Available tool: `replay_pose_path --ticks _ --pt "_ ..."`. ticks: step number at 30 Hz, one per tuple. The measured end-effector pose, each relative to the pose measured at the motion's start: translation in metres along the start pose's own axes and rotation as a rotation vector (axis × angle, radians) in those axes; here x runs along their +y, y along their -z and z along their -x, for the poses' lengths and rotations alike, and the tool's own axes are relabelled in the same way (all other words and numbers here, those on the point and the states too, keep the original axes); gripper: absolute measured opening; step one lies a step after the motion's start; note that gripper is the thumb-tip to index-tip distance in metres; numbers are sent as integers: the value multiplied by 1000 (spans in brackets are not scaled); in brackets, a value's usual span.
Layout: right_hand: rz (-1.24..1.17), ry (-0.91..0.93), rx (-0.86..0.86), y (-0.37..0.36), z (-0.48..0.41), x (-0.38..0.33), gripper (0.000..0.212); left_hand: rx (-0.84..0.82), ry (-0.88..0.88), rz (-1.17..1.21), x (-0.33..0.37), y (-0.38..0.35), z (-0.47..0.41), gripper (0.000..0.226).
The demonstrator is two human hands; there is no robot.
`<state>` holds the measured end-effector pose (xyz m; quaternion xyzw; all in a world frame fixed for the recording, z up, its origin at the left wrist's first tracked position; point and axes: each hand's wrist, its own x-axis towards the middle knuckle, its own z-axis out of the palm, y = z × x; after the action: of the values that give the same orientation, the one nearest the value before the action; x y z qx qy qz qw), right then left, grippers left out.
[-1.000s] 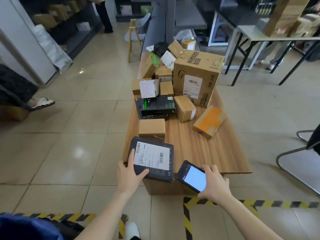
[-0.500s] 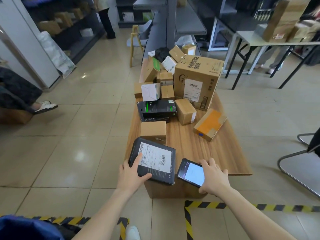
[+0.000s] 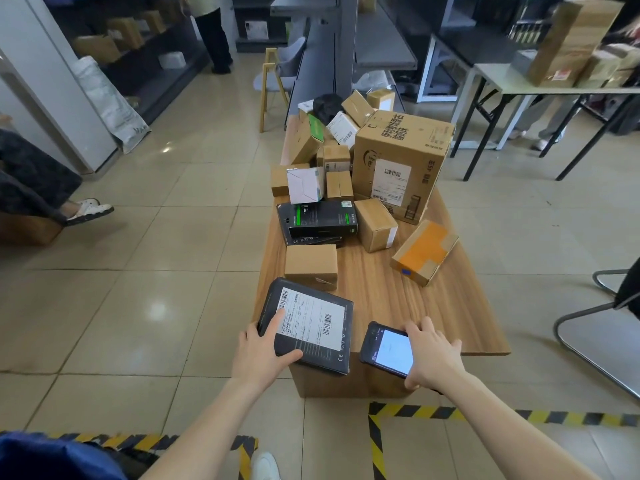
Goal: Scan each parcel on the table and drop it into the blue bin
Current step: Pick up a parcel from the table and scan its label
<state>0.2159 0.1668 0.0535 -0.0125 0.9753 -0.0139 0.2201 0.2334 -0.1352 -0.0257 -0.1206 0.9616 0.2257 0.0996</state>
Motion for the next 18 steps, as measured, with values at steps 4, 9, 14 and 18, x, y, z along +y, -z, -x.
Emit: replay_pose_path --ticks 4,9,14,18 --pt "4 -1 1 2 -1 -3 99 -30 -8 6 -7 2 -5 93" --pt "-54 -16 -6 0 0 -10 95 -114 27 97 -14 7 -11 98" --pt "-171 -40 -32 -10 0 -29 94 -185 73 275 -33 12 -15 104" --pt "-226 -21 -50 -15 -6 -53 94 -223 77 360 -60 24 -16 100"
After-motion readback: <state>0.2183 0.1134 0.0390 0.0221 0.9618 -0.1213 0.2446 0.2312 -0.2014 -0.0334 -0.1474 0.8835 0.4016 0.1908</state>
